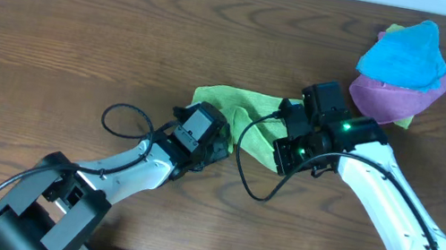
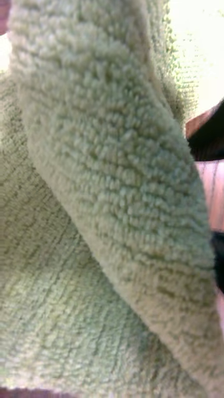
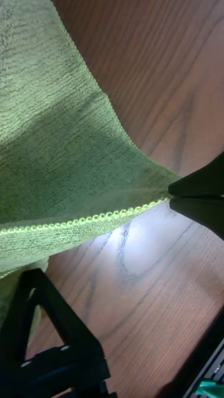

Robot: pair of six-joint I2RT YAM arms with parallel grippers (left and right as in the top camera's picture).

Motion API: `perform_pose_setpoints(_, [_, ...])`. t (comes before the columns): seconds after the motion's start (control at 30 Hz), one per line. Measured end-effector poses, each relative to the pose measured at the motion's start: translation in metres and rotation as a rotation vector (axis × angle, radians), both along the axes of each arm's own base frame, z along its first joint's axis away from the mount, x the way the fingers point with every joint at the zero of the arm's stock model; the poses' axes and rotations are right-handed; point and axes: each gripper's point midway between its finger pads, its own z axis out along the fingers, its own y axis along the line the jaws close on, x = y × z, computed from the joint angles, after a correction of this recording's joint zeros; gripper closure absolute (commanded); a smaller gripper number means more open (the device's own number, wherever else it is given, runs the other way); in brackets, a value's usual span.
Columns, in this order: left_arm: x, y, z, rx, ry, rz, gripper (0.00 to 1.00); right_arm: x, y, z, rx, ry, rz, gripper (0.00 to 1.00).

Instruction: Fold the cloth

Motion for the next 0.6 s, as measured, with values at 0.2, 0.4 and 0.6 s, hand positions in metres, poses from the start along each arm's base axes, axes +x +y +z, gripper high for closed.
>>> perform_pose_setpoints(0.2, [0.0022,0.0033,-0.0005,0.033,-0.026,-0.023,0.72,-0.0011,-0.0003,-0.0002,-0.001,0.005,-0.002,0.99])
perform_pose_setpoints(0.4, [0.0051,0.0068,-0.0006,0.06,-0.048,-0.027,0.75,-0.0027,-0.0004,-0.0004,-0.001,0.013,-0.003,0.99])
perform_pose_setpoints(0.6, [0.0054,0.0084,-0.0011,0.085,-0.065,-0.058,0.94,-0.0029,-0.0005,-0.0004,-0.001,0.014,-0.003,0.99])
